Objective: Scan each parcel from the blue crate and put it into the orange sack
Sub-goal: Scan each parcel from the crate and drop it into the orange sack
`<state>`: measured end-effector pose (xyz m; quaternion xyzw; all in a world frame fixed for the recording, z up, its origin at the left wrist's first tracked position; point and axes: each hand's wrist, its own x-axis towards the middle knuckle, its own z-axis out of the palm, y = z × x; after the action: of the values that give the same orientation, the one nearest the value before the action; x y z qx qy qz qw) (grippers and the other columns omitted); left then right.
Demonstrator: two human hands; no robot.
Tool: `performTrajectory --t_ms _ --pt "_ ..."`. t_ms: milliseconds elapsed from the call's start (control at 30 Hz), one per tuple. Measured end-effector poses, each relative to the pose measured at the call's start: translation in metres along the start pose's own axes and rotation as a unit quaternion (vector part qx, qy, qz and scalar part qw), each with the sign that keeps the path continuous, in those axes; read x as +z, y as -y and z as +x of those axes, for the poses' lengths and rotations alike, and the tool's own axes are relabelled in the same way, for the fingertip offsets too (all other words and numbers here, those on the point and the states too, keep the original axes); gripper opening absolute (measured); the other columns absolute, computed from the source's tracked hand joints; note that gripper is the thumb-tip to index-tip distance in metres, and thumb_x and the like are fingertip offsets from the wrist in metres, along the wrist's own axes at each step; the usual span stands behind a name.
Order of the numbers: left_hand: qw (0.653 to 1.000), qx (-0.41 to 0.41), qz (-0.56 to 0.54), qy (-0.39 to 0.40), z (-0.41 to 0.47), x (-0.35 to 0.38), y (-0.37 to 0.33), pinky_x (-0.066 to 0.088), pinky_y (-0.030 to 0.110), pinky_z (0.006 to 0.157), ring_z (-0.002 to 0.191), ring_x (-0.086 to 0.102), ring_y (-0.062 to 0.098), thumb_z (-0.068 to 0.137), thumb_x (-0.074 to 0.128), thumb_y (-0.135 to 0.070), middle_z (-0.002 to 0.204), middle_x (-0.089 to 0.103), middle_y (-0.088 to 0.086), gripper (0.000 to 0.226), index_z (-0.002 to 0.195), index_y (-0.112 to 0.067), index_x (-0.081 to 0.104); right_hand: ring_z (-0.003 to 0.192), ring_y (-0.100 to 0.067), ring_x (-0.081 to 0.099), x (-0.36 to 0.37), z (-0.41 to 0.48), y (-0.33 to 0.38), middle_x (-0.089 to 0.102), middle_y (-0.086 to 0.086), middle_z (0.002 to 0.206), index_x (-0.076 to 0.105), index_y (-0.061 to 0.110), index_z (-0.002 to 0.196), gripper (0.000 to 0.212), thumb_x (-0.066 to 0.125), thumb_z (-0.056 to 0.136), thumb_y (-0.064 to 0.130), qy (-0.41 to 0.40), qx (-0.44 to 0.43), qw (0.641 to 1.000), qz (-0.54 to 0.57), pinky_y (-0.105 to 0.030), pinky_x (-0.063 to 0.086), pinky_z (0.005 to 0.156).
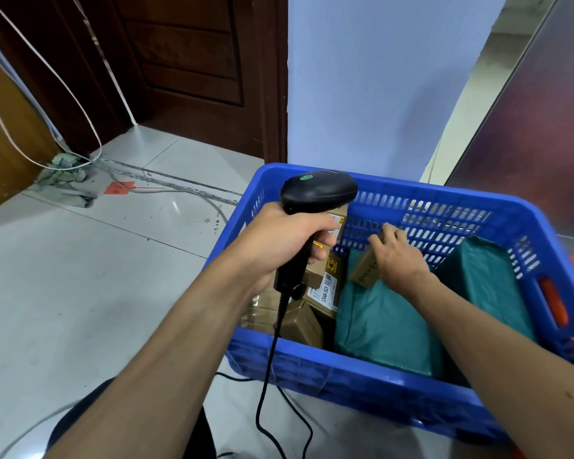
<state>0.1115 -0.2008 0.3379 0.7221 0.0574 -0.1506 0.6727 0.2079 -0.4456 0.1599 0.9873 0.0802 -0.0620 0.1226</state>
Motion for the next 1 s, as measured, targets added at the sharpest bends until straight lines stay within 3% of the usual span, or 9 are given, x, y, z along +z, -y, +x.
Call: performTrajectory --t_ms 133,233,333,467,533,733,867,1000 --pt "0.999 0.000 0.014 0.032 -0.012 0.007 -0.001 0.055 0.030 0.070 0.067 0.062 0.019 0.094 0.073 -0.011 0.080 0.074 0.009 0.005 0.096 -0.007 0.075 0.144 -0.036 0.032 0.011 -0.013 -0.027 0.014 -0.019 0.163 0.025 0.012 0.153 0.068 0.061 0.095 0.015 -0.012 -0.005 0.997 -0.074 -0.032 0.058 0.087" --pt "0.999 -0.003 0.034 0.041 -0.016 0.004 0.000 0.057 0.027 0.071 0.068 0.063 0.017 0.094 0.073 -0.013 0.081 0.075 0.007 0.004 0.095 -0.009 0.075 0.130 -0.029 0.045 0.014 -0.024 -0.039 0.040 -0.010 0.145 0.035 0.013 0.147 0.057 0.058 0.096 0.026 -0.016 0.015 0.997 -0.080 -0.036 0.054 0.094" --pt "0.999 -0.005 0.026 0.022 -0.015 -0.003 0.002 0.057 0.031 0.076 0.072 0.064 0.019 0.095 0.073 -0.014 0.082 0.076 0.007 0.008 0.098 -0.007 0.076 0.121 -0.028 0.053 0.004 -0.029 -0.042 0.052 -0.008 0.130 0.044 0.015 0.134 0.054 0.062 0.092 0.044 0.004 0.077 0.997 0.020 -0.039 0.050 0.095" --pt "1.000 -0.001 0.014 0.015 -0.011 0.000 -0.001 0.054 0.035 0.078 0.073 0.064 0.022 0.095 0.072 -0.013 0.080 0.075 0.007 0.008 0.096 -0.006 0.076 0.106 -0.030 0.066 -0.031 -0.037 -0.046 0.065 -0.007 0.118 0.050 0.016 0.117 0.060 0.058 0.088 0.067 -0.002 0.142 0.982 0.127 -0.038 0.051 0.080" --pt "1.000 0.001 0.015 0.017 -0.010 0.007 -0.001 0.055 0.036 0.078 0.074 0.064 0.022 0.094 0.072 -0.012 0.079 0.075 0.008 0.006 0.093 -0.007 0.076 0.099 -0.031 0.068 -0.051 -0.047 -0.050 0.070 -0.008 0.109 0.051 0.016 0.105 0.055 0.060 0.086 0.067 -0.019 0.161 0.968 0.190 -0.036 0.047 0.072" --pt "0.999 0.009 0.036 0.029 -0.018 0.027 -0.002 0.052 0.037 0.076 0.069 0.061 0.021 0.094 0.074 -0.011 0.082 0.071 0.009 0.006 0.091 -0.006 0.076 0.089 -0.025 0.059 -0.104 -0.101 -0.062 0.064 0.001 0.097 0.055 0.023 0.105 0.045 0.064 0.089 0.064 -0.061 0.132 0.935 0.322 -0.035 0.042 0.072" --pt "0.994 0.041 0.073 0.068 -0.027 0.028 0.001 0.060 0.044 0.091 0.074 0.072 0.019 0.093 0.079 -0.020 0.095 0.080 0.009 0.014 0.103 -0.011 0.078 0.088 -0.017 0.066 -0.126 -0.147 -0.072 0.071 0.007 0.097 0.062 0.027 0.106 0.046 0.065 0.084 0.067 -0.106 0.127 0.902 0.399 -0.037 0.050 0.075" --pt "0.990 0.064 0.086 0.095 -0.042 0.032 0.003 0.060 0.040 0.086 0.074 0.069 0.017 0.093 0.079 -0.025 0.086 0.077 0.004 0.014 0.100 -0.013 0.079 0.083 -0.013 0.072 -0.130 -0.190 -0.084 0.074 0.011 0.093 0.062 0.030 0.103 0.058 0.061 0.072 0.080 -0.121 0.132 0.881 0.438 -0.041 0.058 0.078"
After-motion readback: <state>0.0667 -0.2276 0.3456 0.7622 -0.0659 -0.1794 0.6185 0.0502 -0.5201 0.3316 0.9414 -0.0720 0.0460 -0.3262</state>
